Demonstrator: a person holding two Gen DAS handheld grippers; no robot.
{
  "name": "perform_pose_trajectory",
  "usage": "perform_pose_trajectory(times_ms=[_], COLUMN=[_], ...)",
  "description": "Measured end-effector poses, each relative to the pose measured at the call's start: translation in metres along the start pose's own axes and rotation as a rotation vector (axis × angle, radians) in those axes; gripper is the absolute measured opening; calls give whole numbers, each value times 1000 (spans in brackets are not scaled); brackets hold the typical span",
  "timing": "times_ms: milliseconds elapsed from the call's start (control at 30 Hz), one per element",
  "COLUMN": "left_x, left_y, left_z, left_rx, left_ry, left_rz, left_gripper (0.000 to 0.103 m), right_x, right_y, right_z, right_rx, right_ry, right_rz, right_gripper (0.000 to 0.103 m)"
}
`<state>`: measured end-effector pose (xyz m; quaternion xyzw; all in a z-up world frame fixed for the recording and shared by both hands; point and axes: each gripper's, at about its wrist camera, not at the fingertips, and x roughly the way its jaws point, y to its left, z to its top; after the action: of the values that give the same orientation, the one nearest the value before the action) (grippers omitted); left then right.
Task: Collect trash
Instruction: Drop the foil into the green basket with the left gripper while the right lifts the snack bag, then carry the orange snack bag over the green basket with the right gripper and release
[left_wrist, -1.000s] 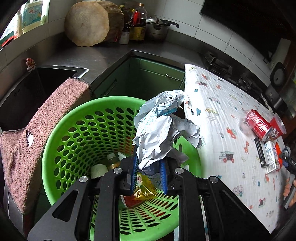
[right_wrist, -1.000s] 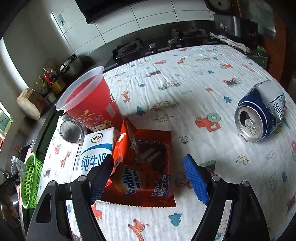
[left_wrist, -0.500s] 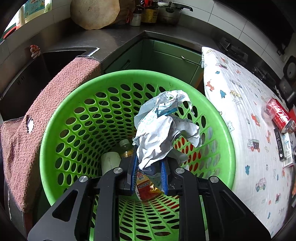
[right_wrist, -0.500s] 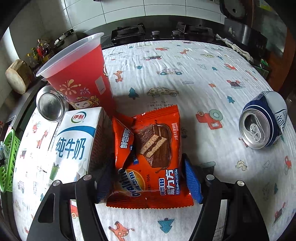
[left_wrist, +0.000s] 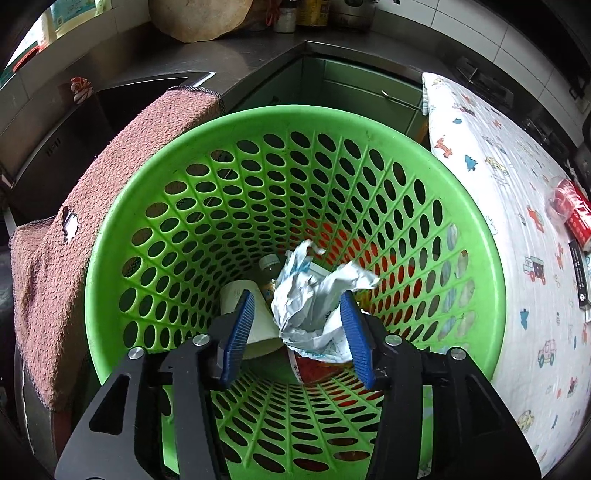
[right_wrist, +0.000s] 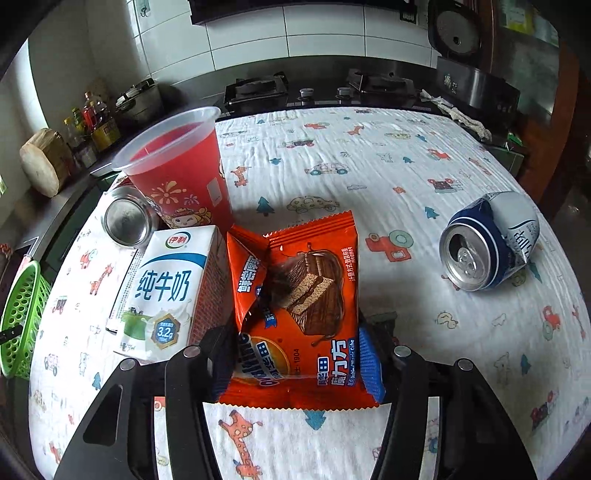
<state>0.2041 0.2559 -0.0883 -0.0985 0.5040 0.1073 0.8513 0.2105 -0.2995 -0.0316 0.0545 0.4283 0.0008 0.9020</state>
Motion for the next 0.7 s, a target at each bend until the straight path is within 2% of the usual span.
perform_pose_trajectory(times_ms=[67, 100, 167, 333, 500, 600, 700], left_x=[-3, -5, -12, -30, -53, -66, -77], left_y=[2, 3, 6, 16, 28, 38, 50], left_z=[-1, -1, -2, -7, -12, -17, -23], left_rx=[-2, -5, -5, -6, -7, -14, -32], left_ry=[-3, -5, -22, -62, -119, -154, -178], left_rz=[-3, -3, 3, 6, 15, 23, 15], left_gripper=[52, 57, 60, 69, 77, 83, 84], right_x=[-15, -23, -38, -65, -75, -70, -56], right_y=[7, 12, 25, 75, 142, 192, 246], right_z=[0, 0, 0, 5, 9, 9, 7], right_rx=[-15, -24, -50, -125, -198, -262, -313], right_ry=[-28, -42, -65, -113, -117, -103, -67], right_rz=[17, 28, 58, 153, 294, 364, 443], right_gripper=[54, 54, 54, 54, 54, 54, 54])
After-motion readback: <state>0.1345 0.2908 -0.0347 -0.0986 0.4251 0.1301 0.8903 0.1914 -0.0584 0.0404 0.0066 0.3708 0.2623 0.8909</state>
